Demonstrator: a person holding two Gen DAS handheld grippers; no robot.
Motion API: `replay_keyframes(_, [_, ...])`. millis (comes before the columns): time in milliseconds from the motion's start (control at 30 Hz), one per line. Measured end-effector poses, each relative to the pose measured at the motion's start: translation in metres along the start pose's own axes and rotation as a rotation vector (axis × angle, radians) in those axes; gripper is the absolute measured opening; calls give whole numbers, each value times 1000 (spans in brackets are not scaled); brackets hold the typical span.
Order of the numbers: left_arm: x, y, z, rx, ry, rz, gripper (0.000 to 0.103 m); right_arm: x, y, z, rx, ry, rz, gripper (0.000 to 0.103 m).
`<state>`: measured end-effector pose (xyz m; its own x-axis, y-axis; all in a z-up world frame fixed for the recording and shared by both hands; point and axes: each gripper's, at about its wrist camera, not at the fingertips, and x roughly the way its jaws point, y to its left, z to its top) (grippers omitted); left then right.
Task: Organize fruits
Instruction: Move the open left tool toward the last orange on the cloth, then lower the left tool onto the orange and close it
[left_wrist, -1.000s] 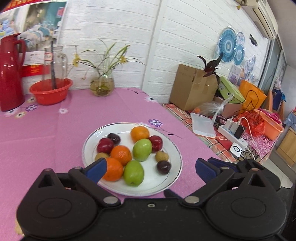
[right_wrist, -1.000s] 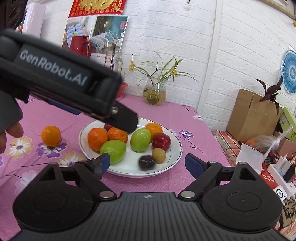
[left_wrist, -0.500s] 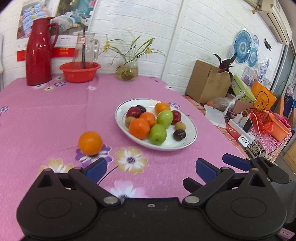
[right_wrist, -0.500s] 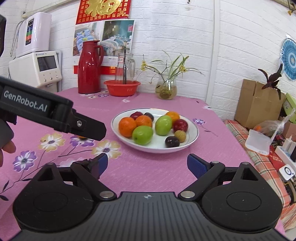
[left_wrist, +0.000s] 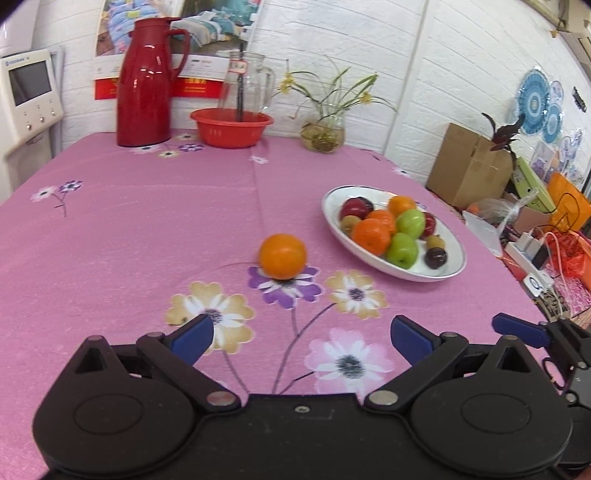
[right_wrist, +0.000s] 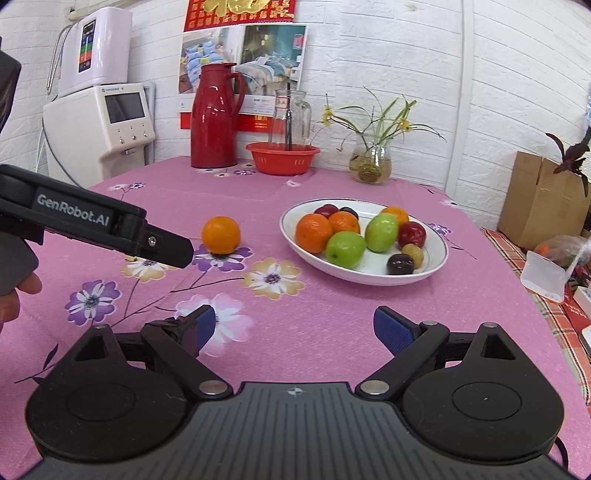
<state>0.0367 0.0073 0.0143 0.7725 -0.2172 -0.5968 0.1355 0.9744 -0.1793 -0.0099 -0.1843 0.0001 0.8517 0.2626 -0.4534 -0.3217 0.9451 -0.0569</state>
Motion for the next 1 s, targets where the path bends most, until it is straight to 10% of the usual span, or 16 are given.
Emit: replay_keyframes(1000, [60,44,59,24,42,-104,103,38,32,13,23,70,34,103])
